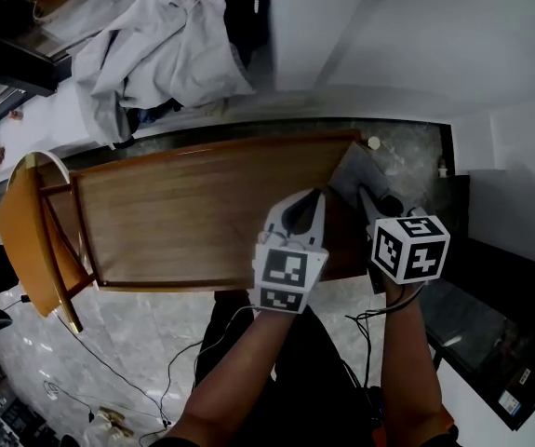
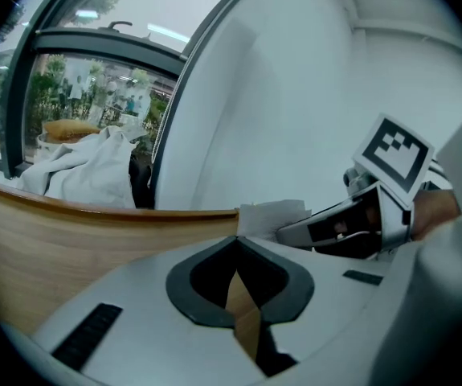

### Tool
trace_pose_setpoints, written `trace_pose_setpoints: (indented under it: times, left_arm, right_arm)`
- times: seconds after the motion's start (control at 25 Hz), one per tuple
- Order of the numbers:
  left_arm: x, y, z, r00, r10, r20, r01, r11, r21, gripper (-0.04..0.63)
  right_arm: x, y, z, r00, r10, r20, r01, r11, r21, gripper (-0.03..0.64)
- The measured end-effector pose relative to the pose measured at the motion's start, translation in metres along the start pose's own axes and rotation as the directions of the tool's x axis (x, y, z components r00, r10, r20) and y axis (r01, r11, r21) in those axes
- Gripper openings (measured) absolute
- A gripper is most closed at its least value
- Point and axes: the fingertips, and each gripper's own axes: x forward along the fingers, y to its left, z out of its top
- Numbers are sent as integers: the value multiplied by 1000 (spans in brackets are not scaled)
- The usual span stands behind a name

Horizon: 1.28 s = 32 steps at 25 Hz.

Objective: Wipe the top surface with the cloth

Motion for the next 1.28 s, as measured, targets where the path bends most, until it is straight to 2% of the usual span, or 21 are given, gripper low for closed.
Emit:
trace_pose_setpoints:
  times: [0.08, 0.24, 0.44, 0.56, 0.76, 0.84, 1.0, 1.28]
  left_arm:
    - [-6, 8, 4, 1000, 19, 16, -18, 1000, -21, 11]
    - [-29, 34, 23, 994, 86, 72, -82, 995, -60, 11]
    - [-86, 95, 39, 968, 212, 135, -199, 975, -104, 12]
    - [-136, 139, 45, 941, 297, 164, -281, 953, -114, 11]
    - [-232, 212, 39, 888, 421, 182, -399, 905, -148, 11]
    - [-264, 234, 35, 871, 455, 185, -432, 889, -154, 11]
    - [-312, 264, 23, 852, 492, 179, -463, 867, -184, 11]
    - [-354, 293, 13, 850, 494, 185, -461, 866, -193, 11]
  right_arm:
    - [-4, 18, 11, 999, 41, 35, -39, 999, -33, 29]
    - [-3, 72, 36, 978, 188, 85, -179, 978, -110, 29]
    - [18, 161, 50, 941, 330, 82, -307, 928, -211, 29]
    - [31, 226, 50, 905, 420, 65, -391, 882, -262, 29]
    - [52, 354, 31, 819, 574, -6, -540, 767, -348, 29]
    - [60, 397, 20, 793, 608, -29, -576, 735, -357, 29]
    - [75, 465, 5, 751, 657, -59, -634, 694, -342, 29]
    - [106, 535, -15, 711, 695, -105, -691, 664, -286, 29]
